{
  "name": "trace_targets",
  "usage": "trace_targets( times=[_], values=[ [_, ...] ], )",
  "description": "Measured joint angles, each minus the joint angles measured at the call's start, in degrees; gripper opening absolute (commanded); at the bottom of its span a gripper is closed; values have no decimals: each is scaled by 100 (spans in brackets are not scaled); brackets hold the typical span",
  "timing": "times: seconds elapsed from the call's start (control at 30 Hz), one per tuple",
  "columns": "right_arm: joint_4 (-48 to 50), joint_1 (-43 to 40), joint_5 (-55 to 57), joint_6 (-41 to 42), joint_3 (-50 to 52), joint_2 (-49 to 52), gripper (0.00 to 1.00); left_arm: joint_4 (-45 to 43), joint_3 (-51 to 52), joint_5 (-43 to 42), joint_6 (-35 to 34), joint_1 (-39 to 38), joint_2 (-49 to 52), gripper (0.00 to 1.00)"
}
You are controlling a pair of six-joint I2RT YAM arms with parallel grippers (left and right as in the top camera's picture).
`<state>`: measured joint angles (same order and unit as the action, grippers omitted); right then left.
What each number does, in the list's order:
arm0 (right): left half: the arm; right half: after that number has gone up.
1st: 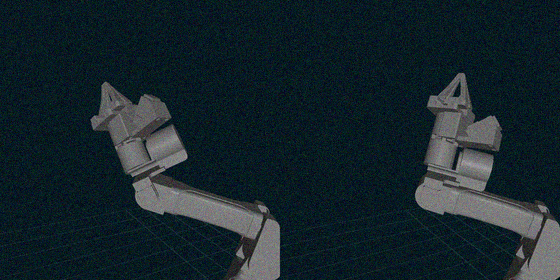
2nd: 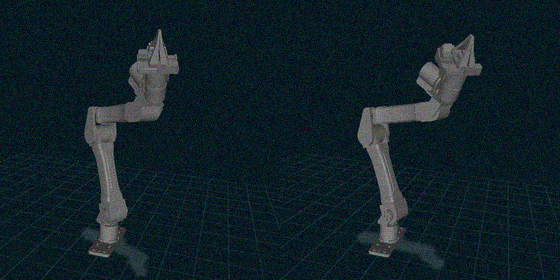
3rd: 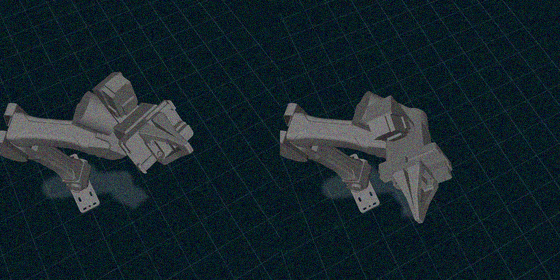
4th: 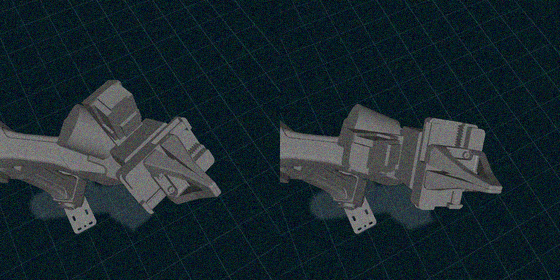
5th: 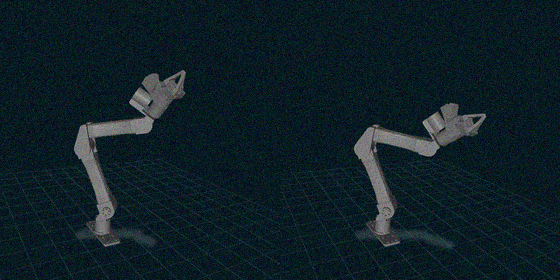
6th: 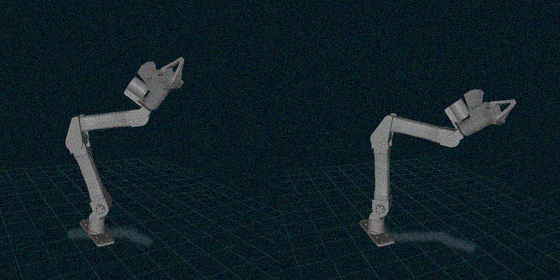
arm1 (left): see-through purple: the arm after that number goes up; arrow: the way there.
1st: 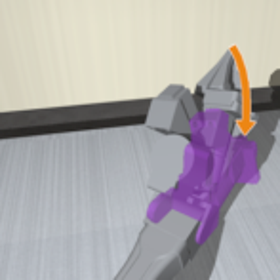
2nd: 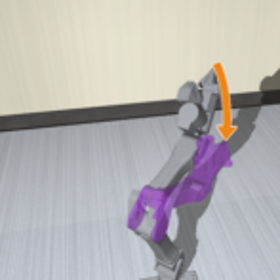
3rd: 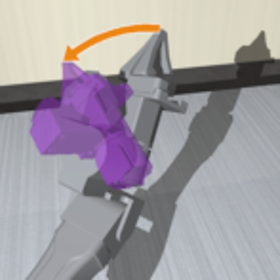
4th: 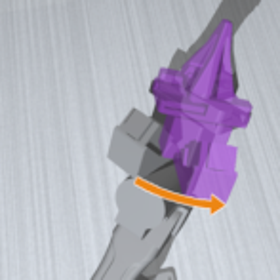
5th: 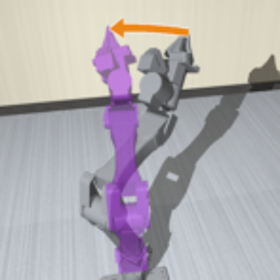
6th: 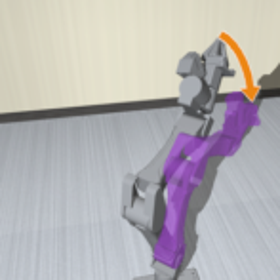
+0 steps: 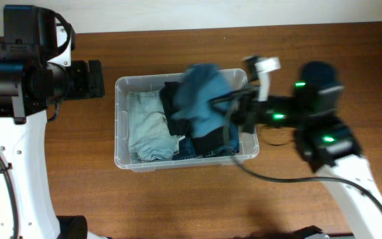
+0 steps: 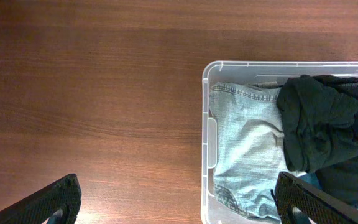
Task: Pack container
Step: 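Carry the light-blue denim with the right gripper into the bin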
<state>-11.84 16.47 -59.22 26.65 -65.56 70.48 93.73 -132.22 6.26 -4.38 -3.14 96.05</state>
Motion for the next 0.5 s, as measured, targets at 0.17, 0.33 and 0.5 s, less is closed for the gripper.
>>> trace_targets(
  times=[0.17,0.33,0.5],
  values=[
    [887,977,391,275,-9,863,4,-2,0,-2,-2,0,0,99],
    [1019,1388,887,352,-13,1932,4,-2,0,2,0,0,0,99],
    [516,1351,1377,363,-15,3154,5,-2,0,2,0,0,0,99]
  ],
)
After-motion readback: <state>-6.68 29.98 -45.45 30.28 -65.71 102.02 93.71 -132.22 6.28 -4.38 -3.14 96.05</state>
